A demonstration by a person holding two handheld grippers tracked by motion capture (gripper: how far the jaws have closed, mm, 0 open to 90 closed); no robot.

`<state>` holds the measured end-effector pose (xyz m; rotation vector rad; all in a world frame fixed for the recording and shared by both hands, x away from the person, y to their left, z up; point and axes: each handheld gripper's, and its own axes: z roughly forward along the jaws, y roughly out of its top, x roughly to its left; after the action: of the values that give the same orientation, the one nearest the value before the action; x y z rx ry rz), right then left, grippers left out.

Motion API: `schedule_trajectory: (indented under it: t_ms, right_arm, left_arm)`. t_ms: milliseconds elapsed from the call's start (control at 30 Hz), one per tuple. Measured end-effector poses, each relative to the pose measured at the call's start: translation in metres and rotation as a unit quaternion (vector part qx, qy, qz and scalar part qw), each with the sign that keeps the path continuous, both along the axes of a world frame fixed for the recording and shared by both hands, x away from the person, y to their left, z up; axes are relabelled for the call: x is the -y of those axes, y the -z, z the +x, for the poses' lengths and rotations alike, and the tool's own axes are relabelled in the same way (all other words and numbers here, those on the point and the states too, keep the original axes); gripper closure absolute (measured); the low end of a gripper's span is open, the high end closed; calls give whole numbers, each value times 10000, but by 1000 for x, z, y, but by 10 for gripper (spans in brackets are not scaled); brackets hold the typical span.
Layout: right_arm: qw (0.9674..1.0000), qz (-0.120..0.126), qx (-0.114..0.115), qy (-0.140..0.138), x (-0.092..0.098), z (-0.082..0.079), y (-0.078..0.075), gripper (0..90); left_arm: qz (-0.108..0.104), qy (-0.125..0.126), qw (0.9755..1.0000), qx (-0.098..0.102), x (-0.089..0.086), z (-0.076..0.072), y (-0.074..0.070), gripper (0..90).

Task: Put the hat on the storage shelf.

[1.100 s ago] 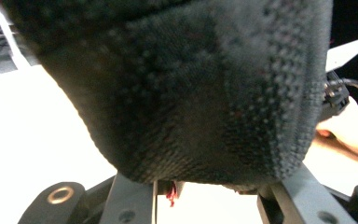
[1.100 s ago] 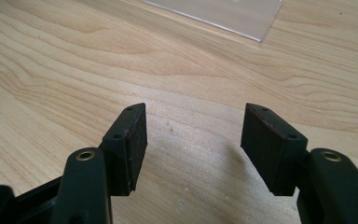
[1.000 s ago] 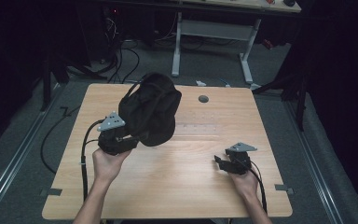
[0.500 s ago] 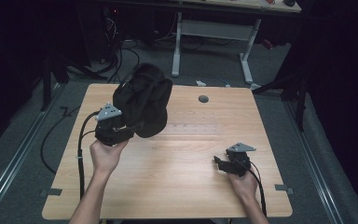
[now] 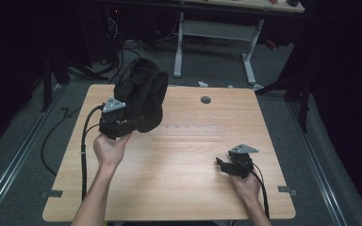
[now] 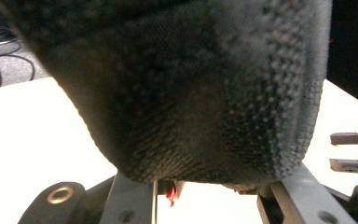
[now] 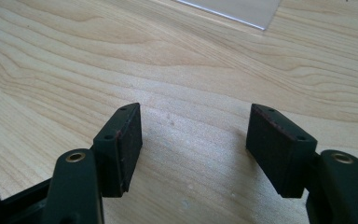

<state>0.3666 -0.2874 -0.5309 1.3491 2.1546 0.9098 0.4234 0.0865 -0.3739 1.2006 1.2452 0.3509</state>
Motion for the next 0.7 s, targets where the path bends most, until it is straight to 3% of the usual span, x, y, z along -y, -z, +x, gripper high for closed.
schedule_trajectory:
  t_ms: [567,700]
  right_arm:
    - [10000,-1,4,0,0,0,0,360]
    - [10000,-2,3,0,0,0,0,360]
  left_arm:
    - [316,-353,9986,-219,15,17,9,676]
    - [277,-411,9985,-216,18,18,10,675]
